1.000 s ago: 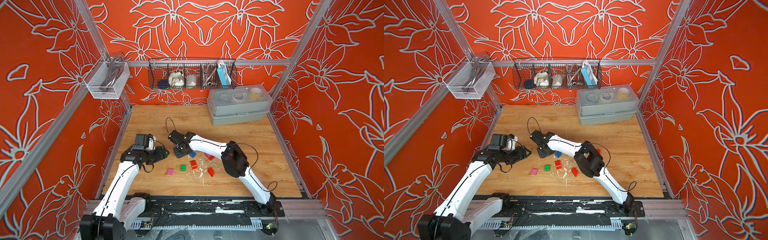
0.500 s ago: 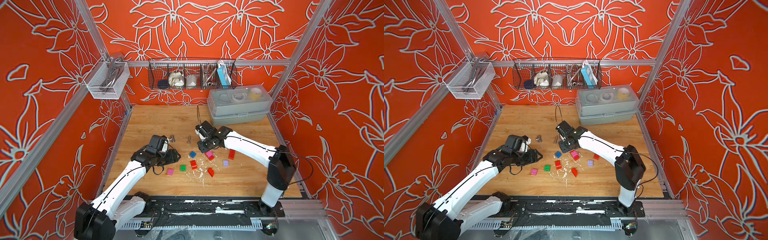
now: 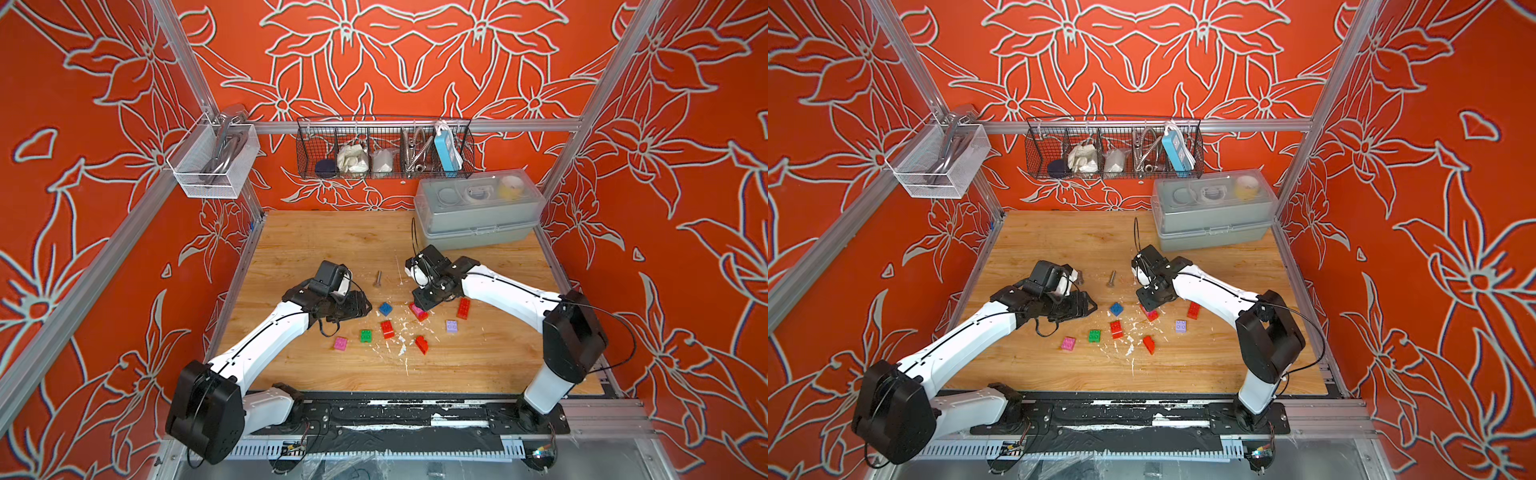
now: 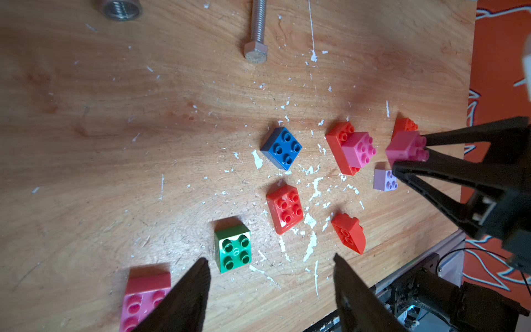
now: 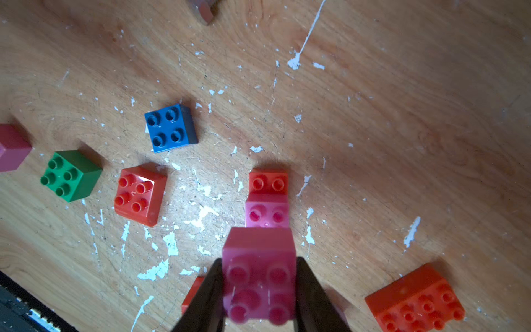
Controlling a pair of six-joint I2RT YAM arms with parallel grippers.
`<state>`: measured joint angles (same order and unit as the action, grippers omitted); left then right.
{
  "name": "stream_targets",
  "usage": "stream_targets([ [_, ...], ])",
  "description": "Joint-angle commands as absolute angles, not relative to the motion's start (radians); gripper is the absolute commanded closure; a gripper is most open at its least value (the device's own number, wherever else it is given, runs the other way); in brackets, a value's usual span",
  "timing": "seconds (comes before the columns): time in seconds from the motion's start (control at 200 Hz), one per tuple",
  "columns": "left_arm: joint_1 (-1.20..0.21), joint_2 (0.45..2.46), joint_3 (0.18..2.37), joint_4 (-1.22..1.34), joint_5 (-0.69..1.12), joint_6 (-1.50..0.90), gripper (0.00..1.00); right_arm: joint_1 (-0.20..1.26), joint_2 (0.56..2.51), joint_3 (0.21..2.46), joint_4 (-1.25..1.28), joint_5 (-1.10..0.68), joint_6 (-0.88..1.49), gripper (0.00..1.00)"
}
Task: Assemble the number 1 with lego
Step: Assemble the lego brick with the lego brick.
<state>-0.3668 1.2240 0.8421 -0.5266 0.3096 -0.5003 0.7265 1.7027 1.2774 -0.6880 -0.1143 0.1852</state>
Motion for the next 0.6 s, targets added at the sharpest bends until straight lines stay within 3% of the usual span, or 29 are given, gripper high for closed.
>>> stream_targets([
  [0.0, -0.371, 1.235, 0.873, -0.515, 0.330, -0.468, 0.33, 0.719, 1.724, 1.259, -0.668, -0.132, 0.151, 0.70],
  [0.596, -0.371, 1.251, 0.874, -0.518, 0.340, -0.458, 0.33, 0.703, 1.777, 1.246, -0.646, -0.154, 0.136, 0.70],
])
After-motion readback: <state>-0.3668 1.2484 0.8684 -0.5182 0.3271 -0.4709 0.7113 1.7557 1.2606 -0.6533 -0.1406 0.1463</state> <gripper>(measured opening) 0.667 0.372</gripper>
